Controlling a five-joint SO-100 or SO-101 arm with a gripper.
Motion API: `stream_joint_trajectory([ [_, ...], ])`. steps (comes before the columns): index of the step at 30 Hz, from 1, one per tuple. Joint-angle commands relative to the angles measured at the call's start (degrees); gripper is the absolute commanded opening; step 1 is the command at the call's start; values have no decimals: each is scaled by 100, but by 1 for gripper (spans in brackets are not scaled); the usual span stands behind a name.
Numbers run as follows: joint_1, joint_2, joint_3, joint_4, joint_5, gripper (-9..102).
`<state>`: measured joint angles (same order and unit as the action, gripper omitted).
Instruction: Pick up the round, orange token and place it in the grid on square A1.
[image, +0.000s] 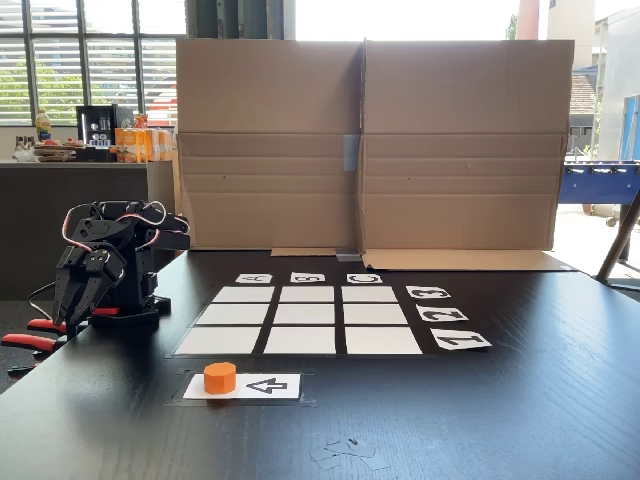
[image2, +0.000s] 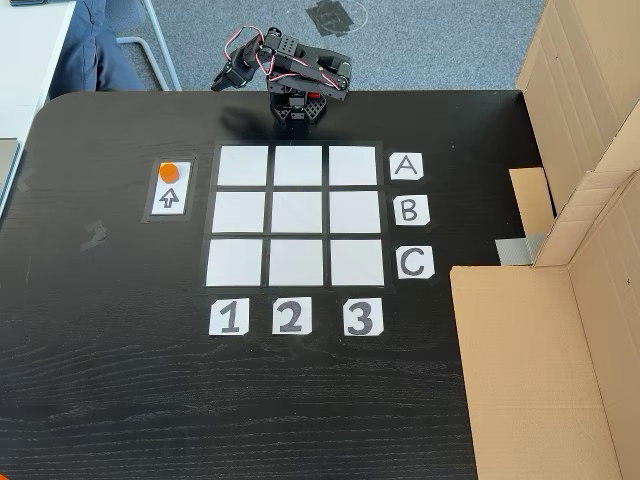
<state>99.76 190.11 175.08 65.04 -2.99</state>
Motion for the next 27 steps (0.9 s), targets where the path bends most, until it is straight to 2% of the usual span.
stream_joint_trajectory([
  [1, 158, -431, -272, 193, 0, 5],
  [16, 176, -686, -712, 220, -9, 10],
  [27, 26, -2558, -2452, 510, -9, 13],
])
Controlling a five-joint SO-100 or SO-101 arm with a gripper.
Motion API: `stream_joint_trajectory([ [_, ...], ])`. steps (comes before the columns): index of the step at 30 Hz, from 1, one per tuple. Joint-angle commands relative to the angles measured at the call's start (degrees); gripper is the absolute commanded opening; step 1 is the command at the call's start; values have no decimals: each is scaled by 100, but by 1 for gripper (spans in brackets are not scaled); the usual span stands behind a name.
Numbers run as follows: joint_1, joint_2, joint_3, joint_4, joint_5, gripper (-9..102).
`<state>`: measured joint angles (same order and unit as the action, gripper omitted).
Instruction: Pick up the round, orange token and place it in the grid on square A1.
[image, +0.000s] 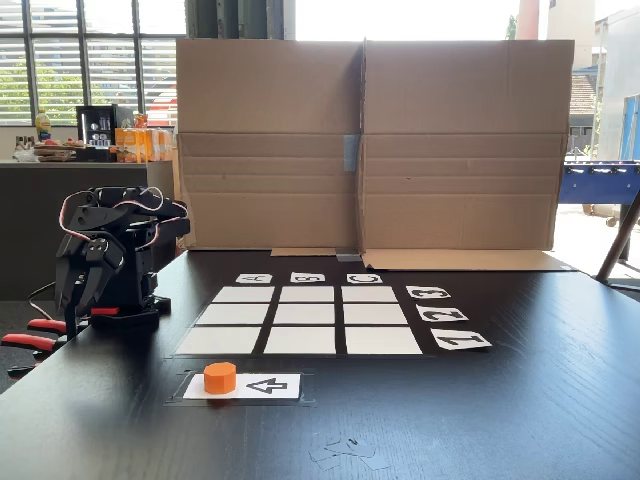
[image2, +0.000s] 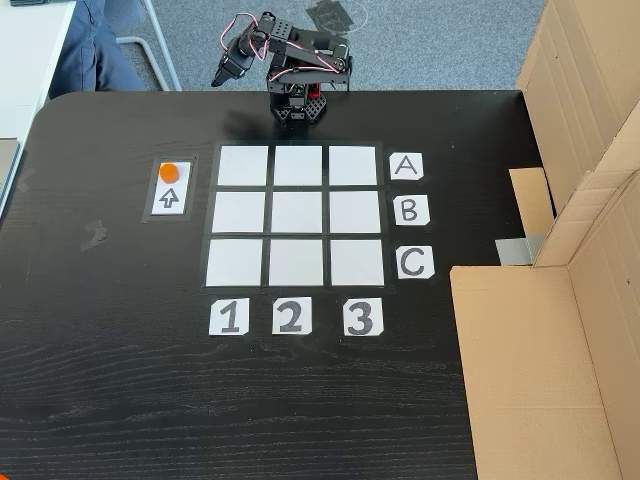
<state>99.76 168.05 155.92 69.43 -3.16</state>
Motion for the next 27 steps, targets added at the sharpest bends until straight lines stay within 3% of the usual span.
stream_joint_trajectory([
  [1, 9, -519, -721, 114, 26, 13],
  [27, -817, -4386, -4368, 835, -18, 17],
])
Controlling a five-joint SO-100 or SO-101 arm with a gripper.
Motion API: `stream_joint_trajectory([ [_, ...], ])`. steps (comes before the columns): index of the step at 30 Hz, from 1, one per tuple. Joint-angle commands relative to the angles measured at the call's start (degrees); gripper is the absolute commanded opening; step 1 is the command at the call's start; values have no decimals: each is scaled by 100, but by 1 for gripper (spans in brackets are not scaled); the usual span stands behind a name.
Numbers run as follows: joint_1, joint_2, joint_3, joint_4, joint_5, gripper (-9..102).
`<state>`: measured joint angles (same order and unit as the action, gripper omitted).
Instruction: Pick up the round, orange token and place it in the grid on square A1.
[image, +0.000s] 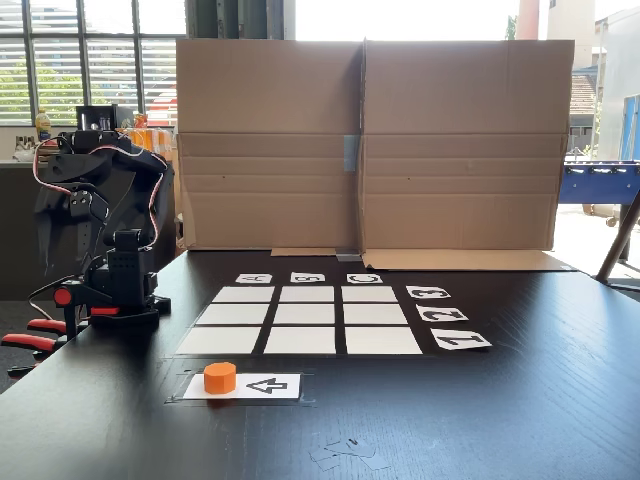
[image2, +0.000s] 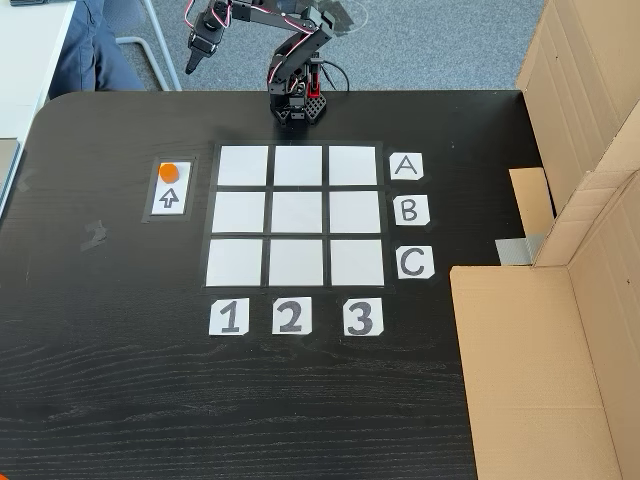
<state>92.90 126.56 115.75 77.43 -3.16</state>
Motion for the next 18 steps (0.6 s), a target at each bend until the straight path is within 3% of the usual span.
stream_joint_trajectory([
  [1, -193, -413, -457, 70, -18, 17],
  [18, -1802, -2575, -2224, 290, 571, 25],
])
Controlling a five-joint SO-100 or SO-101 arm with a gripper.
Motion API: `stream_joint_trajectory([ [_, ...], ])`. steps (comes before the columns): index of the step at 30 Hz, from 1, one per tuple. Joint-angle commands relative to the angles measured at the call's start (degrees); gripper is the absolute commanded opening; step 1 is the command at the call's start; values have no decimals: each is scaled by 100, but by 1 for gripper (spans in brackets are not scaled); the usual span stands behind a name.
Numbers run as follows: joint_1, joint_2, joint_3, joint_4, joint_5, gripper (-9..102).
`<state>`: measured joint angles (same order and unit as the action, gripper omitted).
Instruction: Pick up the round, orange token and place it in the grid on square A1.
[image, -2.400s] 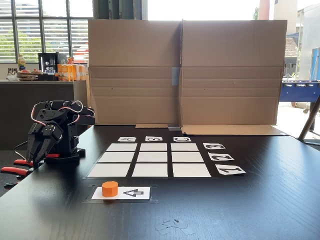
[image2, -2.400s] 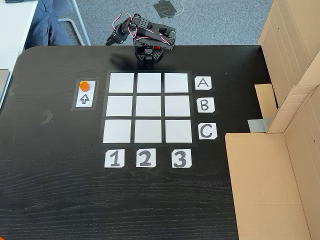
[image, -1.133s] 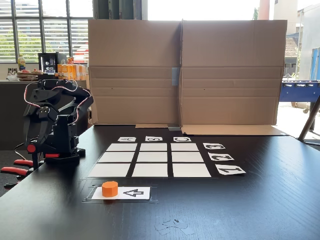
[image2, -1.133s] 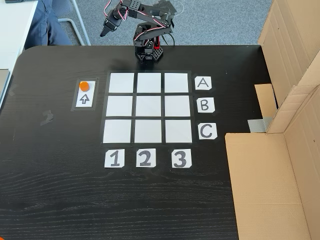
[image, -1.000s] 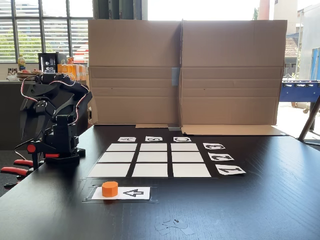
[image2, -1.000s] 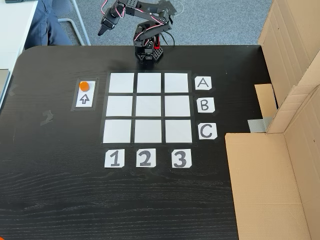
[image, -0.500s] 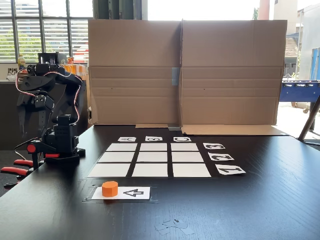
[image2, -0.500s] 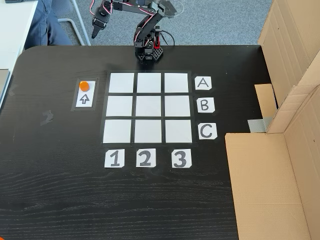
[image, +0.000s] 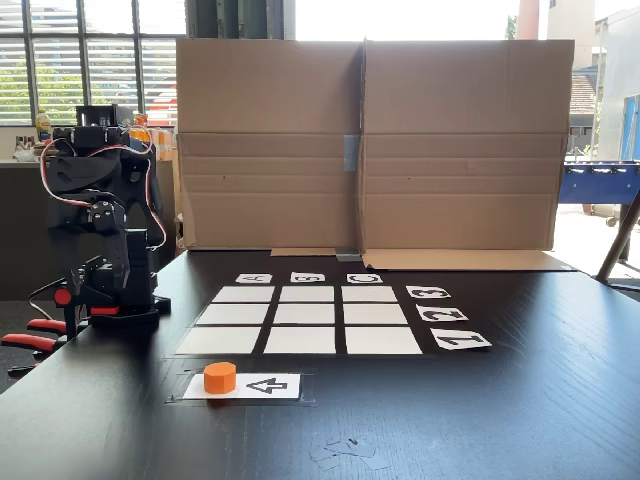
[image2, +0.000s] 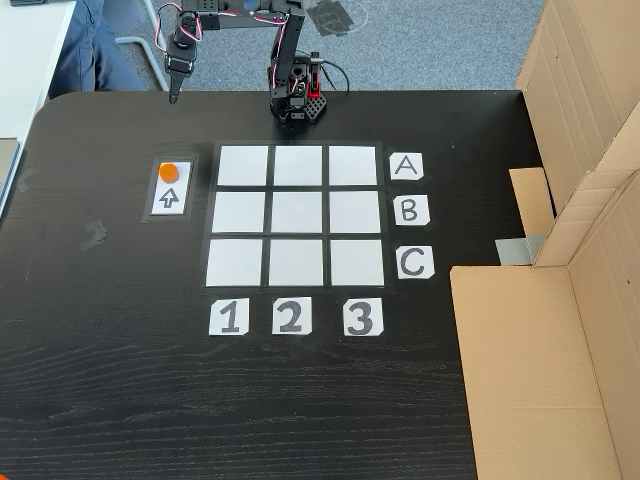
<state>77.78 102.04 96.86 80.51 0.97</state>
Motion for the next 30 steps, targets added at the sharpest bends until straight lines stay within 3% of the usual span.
stream_joint_trajectory([
  [1, -404, -246, -431, -18, 281, 25],
  [30, -1775, -3103, -2145, -18, 1099, 25],
])
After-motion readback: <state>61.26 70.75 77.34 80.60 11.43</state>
